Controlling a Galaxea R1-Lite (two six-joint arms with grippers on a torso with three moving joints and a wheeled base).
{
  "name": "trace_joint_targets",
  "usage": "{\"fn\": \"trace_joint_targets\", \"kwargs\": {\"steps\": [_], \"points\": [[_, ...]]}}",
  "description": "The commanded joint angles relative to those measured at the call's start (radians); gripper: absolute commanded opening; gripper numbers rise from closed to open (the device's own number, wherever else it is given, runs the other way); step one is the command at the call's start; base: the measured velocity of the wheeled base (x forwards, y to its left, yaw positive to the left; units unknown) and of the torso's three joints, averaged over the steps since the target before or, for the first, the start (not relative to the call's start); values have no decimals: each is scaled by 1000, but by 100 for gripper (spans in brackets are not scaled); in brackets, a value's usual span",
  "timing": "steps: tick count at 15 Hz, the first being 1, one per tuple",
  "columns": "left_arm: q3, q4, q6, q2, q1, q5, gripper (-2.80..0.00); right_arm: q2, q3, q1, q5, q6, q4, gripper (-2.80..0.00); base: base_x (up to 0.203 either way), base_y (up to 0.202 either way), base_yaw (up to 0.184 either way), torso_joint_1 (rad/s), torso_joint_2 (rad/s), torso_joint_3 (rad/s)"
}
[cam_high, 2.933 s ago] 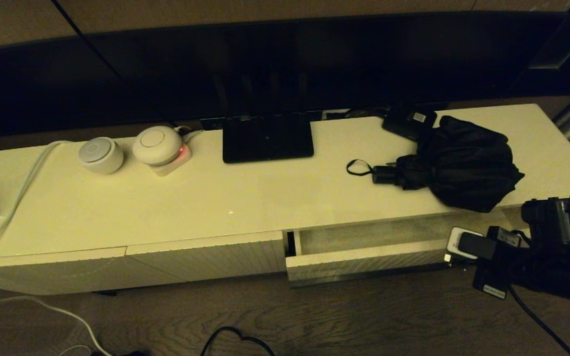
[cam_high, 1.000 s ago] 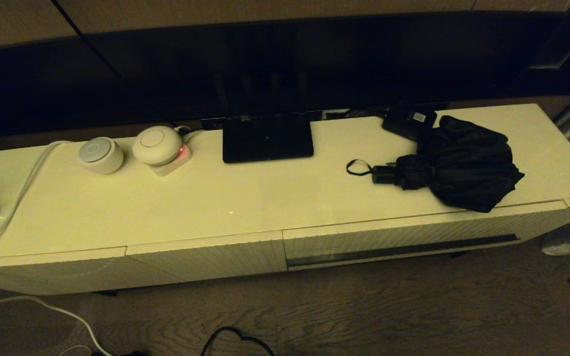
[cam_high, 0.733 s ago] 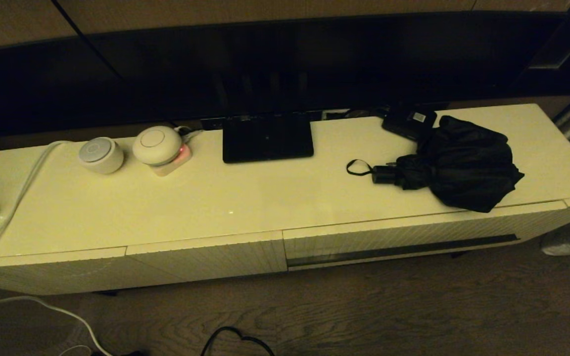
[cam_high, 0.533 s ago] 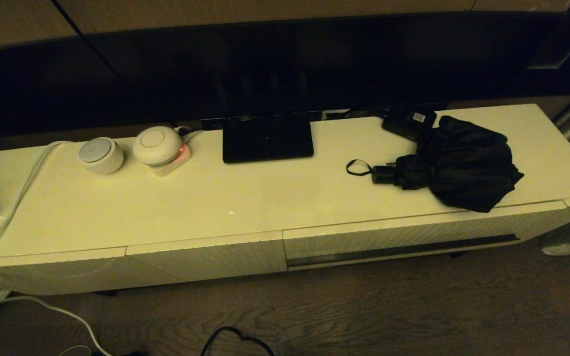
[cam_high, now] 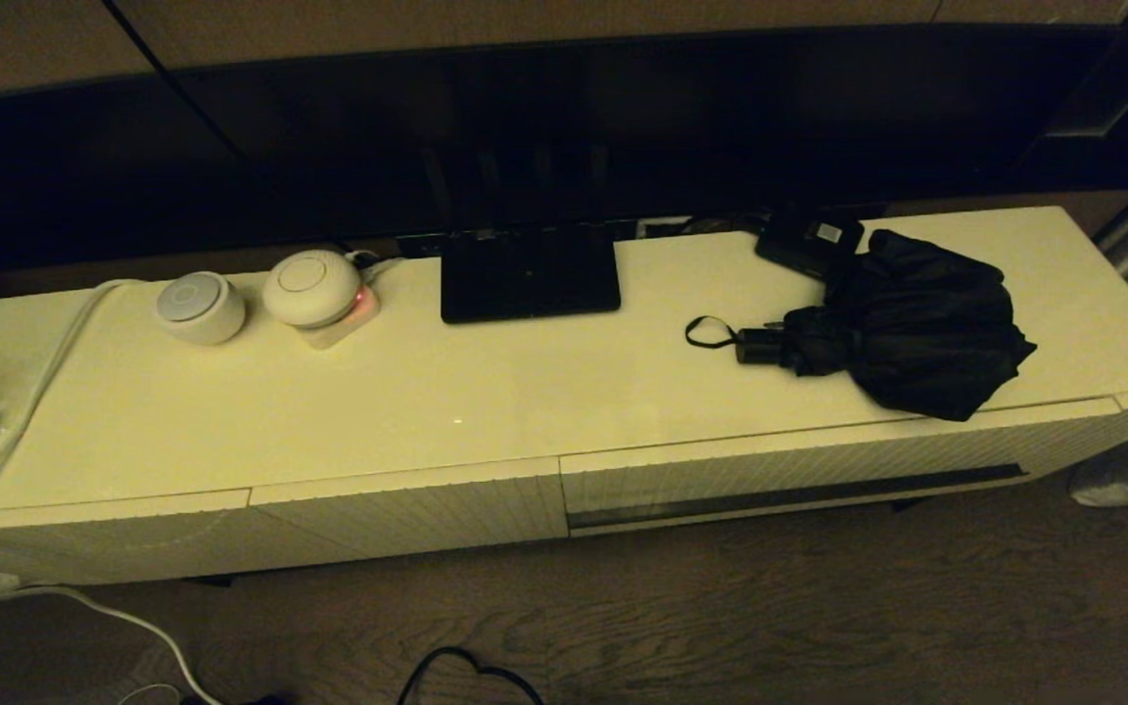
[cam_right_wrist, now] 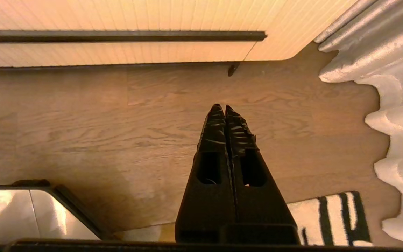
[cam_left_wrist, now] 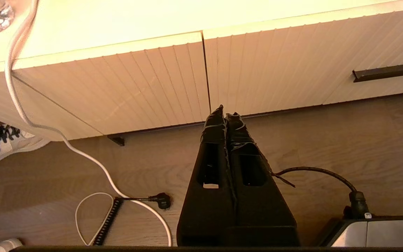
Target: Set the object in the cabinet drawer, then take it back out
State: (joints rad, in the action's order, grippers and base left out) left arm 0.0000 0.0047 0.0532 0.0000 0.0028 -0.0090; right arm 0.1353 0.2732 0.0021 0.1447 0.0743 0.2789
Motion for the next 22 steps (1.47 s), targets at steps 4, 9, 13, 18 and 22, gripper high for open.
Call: {"fn": "trace_joint_targets", "kwargs": {"steps": [4,9,13,18,22], "points": [[3,0,0,0,0,0,-280,-137,-167,3,-26,-21,-95,-280,0,0,0,0,0,0],[3,0,0,0,0,0,-280,-134,-273,3,-162,-13,-274,-280,0,0,0,0,0,0],[3,0,-1,0,0,0,-280,-137,-275,3,-158,-30,-276,-280,0,0,0,0,0,0],[3,0,0,0,0,0,-280,-137,-273,3,-155,-53,-274,-280,0,0,0,0,0,0],[3,0,0,0,0,0,-280,-135,-273,3,-155,-64,-276,-280,0,0,0,0,0,0]]}}
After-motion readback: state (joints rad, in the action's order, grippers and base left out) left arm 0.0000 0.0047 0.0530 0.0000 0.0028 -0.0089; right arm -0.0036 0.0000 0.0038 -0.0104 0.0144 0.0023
